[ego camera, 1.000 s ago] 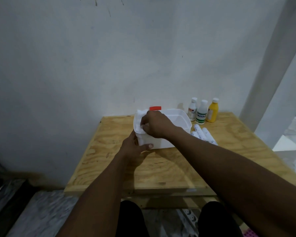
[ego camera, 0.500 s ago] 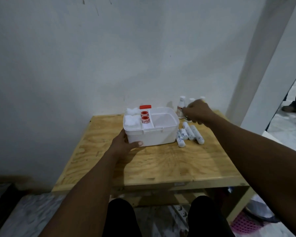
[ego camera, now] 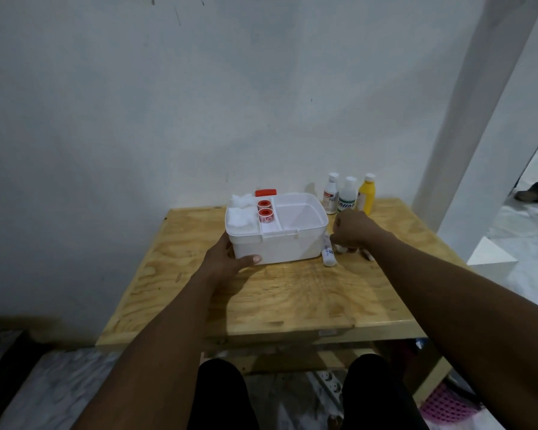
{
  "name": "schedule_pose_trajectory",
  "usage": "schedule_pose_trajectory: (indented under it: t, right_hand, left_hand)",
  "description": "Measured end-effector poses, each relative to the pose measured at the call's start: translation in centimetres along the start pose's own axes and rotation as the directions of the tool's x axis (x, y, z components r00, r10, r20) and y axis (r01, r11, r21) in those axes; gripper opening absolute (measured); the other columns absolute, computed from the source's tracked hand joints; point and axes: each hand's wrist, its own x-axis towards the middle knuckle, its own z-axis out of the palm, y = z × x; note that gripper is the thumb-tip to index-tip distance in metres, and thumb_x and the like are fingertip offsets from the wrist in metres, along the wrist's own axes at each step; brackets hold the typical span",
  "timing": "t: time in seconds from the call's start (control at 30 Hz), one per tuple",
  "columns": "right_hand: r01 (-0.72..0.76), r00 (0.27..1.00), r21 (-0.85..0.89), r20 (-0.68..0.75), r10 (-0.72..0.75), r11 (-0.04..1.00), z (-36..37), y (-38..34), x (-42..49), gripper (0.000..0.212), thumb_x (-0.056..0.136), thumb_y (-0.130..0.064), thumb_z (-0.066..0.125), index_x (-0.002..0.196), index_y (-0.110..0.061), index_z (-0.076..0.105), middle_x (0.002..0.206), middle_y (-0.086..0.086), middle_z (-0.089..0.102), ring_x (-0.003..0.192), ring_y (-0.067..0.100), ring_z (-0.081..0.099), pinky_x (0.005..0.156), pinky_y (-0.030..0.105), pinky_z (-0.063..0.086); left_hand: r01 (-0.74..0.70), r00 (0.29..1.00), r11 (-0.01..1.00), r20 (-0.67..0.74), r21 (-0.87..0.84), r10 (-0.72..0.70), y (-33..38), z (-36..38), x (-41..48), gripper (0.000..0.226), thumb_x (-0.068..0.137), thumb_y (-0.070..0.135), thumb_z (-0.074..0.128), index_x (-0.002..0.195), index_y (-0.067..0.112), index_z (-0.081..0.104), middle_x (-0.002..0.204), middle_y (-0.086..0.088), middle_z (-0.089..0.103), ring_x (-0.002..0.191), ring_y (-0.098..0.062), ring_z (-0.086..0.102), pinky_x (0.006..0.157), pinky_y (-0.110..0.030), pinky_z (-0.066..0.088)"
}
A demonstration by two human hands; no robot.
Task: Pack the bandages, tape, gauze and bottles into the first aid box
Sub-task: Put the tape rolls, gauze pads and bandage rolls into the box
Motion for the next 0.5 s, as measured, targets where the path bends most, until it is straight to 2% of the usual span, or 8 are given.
schedule_pose_trajectory:
  t: [0.13,0.23,0.3,0.4,0.5]
  right_hand:
    - [0.001,0.999,-0.062,0.045,0.002,0.998,0.44,-0.1,-0.06,0.014,0.082,-0.015,0.064,0.094,-0.009,0.059,0.084,0.01,0.065,0.061,0.018,0.058,0.044,0.027,0.042]
    - [0.011,0.998,-0.156,0.067,-0.001,0.988,0.74,-0.43,0.28,0.01,0.08,-0.01,0.063,0.081,-0.01,0.053,0.079,0.008,0.06,0.065,0.02,0.057,0.045,0.027,0.041]
    - [0.015,0.997,-0.191,0.077,0.0,0.982,0.79,-0.64,0.45,0.022,0.082,-0.01,0.064,0.071,-0.012,0.045,0.072,0.006,0.054,0.068,0.021,0.056,0.047,0.027,0.04]
    - [0.008,0.996,-0.216,0.093,0.013,0.976,0.71,-0.76,0.64,0.028,0.084,-0.011,0.065,0.07,-0.013,0.041,0.071,0.005,0.051,0.063,0.018,0.053,0.048,0.026,0.042]
    - [0.009,0.994,-0.205,0.11,0.014,0.979,0.55,-0.64,0.6,0.026,0.083,-0.012,0.068,0.076,-0.012,0.043,0.073,0.005,0.052,0.062,0.016,0.054,0.047,0.026,0.043]
  left_hand:
    - [0.002,1.0,1.0,-0.001,0.001,-0.002,-0.07,-0.06,-0.06,0.101,0.07,0.032,0.095,0.155,0.029,0.041,0.146,0.002,0.058,0.132,-0.024,0.055,0.107,-0.052,0.051]
    - [-0.001,1.0,1.0,-0.002,0.013,0.001,0.06,-0.01,-0.1,0.1,0.071,0.034,0.094,0.155,0.029,0.04,0.146,0.002,0.058,0.131,-0.024,0.055,0.107,-0.05,0.052]
    - [-0.007,1.0,1.0,0.0,0.017,0.007,0.13,0.01,-0.14,0.098,0.073,0.033,0.093,0.155,0.028,0.04,0.145,0.002,0.057,0.131,-0.023,0.055,0.108,-0.048,0.051]
    - [-0.013,1.0,1.0,0.014,0.003,0.013,0.09,-0.08,-0.23,0.104,0.068,0.038,0.094,0.155,0.028,0.039,0.146,0.001,0.057,0.132,-0.025,0.055,0.108,-0.05,0.052]
    - [-0.011,1.0,1.0,0.009,-0.001,0.011,0.05,-0.06,-0.17,0.098,0.073,0.031,0.093,0.155,0.028,0.04,0.147,0.001,0.057,0.132,-0.025,0.055,0.108,-0.048,0.052]
